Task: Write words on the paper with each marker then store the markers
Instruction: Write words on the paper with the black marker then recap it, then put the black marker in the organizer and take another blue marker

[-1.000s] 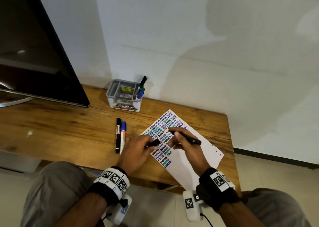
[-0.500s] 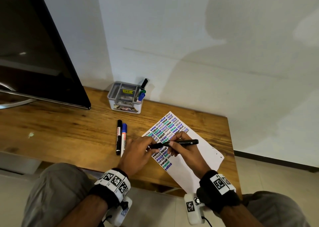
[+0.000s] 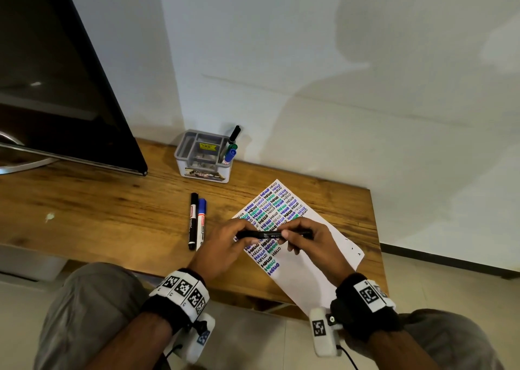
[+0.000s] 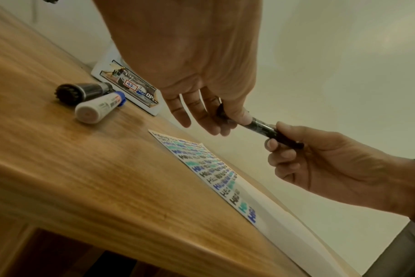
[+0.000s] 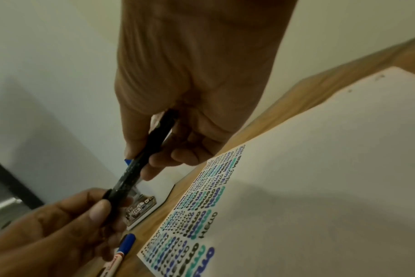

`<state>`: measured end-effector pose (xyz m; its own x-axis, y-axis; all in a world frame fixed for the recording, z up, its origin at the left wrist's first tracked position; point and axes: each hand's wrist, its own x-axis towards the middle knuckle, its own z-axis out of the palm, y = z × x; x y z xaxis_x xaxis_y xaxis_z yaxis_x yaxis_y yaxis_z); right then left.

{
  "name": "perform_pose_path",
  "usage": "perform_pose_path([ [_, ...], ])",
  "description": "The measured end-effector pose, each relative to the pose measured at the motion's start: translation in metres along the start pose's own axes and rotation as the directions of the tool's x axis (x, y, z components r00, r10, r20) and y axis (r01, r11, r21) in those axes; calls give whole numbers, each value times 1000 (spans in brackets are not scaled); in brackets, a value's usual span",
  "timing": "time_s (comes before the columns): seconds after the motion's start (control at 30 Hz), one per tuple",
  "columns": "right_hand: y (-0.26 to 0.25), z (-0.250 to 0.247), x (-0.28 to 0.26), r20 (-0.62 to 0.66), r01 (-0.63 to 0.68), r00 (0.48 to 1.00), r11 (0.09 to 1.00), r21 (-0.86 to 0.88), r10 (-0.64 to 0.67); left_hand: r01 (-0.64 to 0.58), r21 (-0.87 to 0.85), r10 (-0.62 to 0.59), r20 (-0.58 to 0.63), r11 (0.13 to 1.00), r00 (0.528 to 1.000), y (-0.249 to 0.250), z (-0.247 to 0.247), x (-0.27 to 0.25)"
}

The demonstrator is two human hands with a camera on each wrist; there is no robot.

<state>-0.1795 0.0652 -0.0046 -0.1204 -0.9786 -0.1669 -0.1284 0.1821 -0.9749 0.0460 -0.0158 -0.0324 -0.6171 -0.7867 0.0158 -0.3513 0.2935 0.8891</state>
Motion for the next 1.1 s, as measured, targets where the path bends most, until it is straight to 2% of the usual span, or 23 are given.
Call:
perform_pose_path([
  [0.17,3,2,0,96,62,994,977,-205,-43,14,-170,-10,19,985,1000,10,-4,-4],
  [0.33,4,14,2,90,93,993,962,-256,-71,23,-191,-19,24,981,1000,9,-7,-6],
  [0.47,1,17,0,136,44,991,976,-213,-15,26,-204,-15,53,979,998,7,-8,-7],
  [0.6,-4,18,-1,184,-66,979,990,-126,88,7,-210,4,51,978,999,11,-10,-8],
  [0.73,-6,18,0,268,-182,947,983,-10,178,7,-232,10,70,973,998,12,-15,-9],
  [0.8,-8,19,1,299,-195,935,981,-17,191,28,-250,-6,90,968,996,14,-19,-10],
  [0.87,-16,21,7,308,-137,938,987,-88,158,59,-295,-41,67,954,997,16,-24,-9],
  [0.93,-26,24,18,324,-22,942,982,-187,83,78,-364,-85,-3,928,996,17,-32,-4],
  [1.03,-41,28,40,314,148,949,904,-401,-16,74,-443,-140,-119,893,983,16,-39,2],
  [1.1,-52,33,57,293,206,954,841,-500,-60,71,-471,-178,-187,879,966,14,-44,2],
])
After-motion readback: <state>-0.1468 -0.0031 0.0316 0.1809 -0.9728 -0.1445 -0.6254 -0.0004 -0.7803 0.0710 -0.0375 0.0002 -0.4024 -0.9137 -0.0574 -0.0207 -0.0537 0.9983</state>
